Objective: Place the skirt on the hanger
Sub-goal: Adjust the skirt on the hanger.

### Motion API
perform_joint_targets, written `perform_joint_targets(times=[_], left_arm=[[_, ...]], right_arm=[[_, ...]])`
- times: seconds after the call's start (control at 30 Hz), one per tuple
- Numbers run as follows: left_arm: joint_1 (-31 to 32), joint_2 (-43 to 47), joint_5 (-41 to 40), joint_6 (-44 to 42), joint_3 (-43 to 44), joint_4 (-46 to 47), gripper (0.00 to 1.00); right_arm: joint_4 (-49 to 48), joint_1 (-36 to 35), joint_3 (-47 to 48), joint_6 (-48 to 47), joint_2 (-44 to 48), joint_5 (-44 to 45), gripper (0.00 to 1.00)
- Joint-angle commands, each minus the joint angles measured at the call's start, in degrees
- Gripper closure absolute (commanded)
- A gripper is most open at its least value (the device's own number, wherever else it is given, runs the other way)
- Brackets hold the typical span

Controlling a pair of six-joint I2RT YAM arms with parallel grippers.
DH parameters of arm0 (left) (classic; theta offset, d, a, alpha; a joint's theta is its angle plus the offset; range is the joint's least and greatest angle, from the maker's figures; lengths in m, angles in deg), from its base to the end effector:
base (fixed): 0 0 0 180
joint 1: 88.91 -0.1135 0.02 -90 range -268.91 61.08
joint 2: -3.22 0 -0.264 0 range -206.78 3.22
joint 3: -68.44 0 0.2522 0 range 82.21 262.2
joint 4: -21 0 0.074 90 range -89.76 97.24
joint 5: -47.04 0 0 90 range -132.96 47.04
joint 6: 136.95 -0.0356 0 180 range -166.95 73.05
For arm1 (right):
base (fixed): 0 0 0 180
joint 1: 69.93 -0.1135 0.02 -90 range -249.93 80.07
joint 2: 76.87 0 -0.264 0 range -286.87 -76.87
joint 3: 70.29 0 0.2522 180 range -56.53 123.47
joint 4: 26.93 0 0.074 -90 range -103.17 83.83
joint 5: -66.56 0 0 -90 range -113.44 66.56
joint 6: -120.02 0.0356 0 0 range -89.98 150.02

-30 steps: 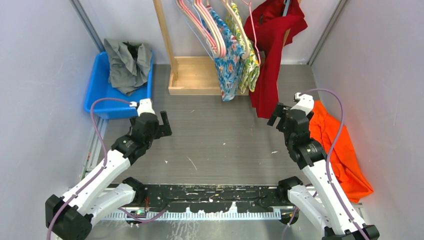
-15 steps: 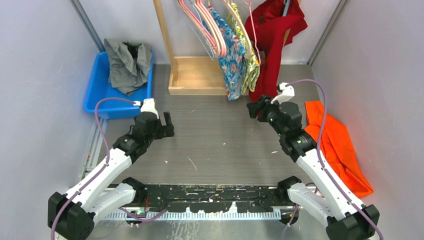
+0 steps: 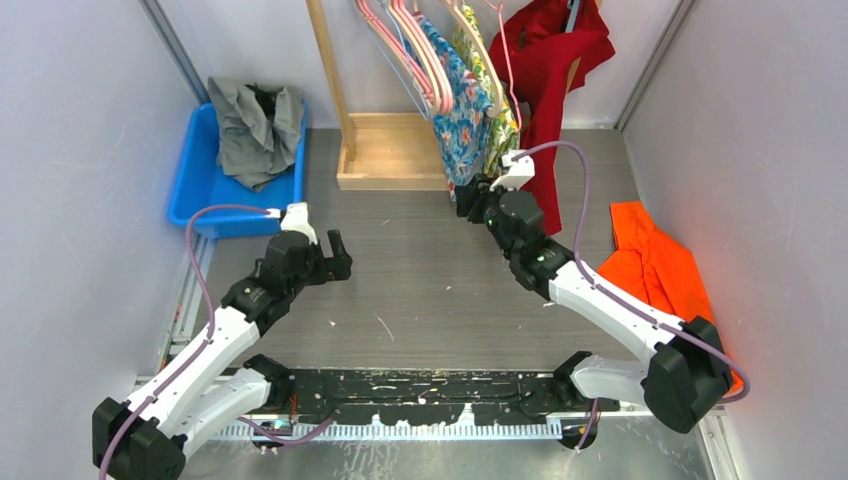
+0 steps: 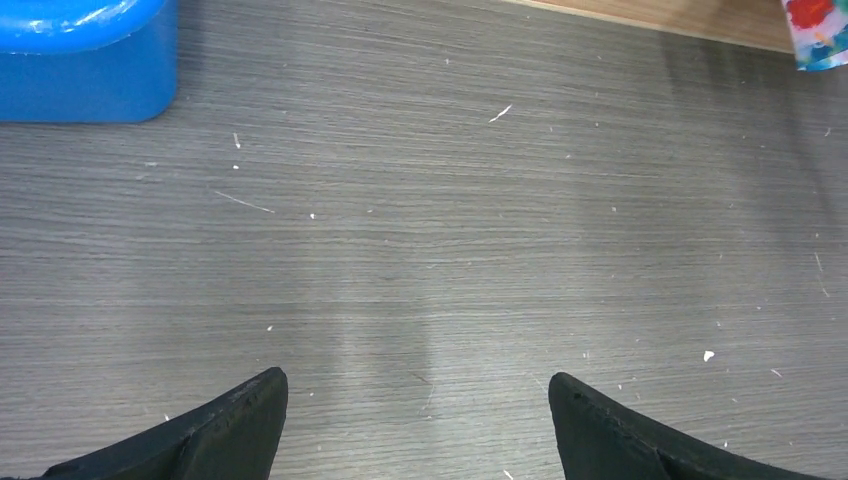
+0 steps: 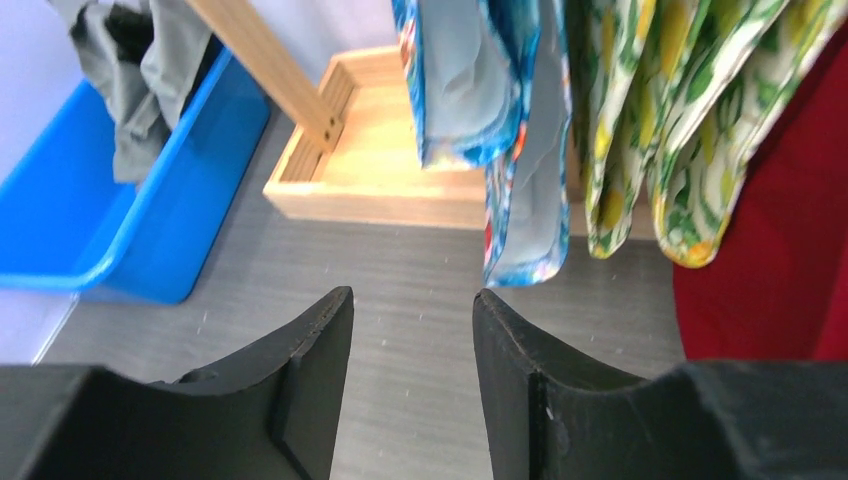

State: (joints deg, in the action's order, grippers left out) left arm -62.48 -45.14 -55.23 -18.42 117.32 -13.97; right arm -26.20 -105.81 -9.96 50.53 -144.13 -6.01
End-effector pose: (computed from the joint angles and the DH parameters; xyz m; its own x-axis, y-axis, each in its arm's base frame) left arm 0.1704 -0.0762 0.2515 -0.5778 -0.2340 -0.7819 0.0023 0.9576 -0.2882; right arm 0.2293 0.1527 0.3122 -0.2128 0.2586 -0.9422 -0.2606 0.9144 0.3098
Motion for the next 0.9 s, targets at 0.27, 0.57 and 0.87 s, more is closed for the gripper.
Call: perform_joint_targets(times=[0.27,0.57,0.87], left_arm=[[-0.4,1.3,2.6,0.3,-0.7,3.8,0.00],[-0.4,0.4,2.4,-0.4,-0.8,4.8,0.00],[-0.4,-0.8,2.3,-0.8,-1.0,5.9,0.00]], right_arm=[[-17.9,-0.7,7.5,-7.0,-9.9,7.4,0.48],[-18.0,-0.1,12.0,-8.5,-14.9,9.0,0.48],[-18.6,1.5,14.6,-6.8,-19.5,7.5,0.50]])
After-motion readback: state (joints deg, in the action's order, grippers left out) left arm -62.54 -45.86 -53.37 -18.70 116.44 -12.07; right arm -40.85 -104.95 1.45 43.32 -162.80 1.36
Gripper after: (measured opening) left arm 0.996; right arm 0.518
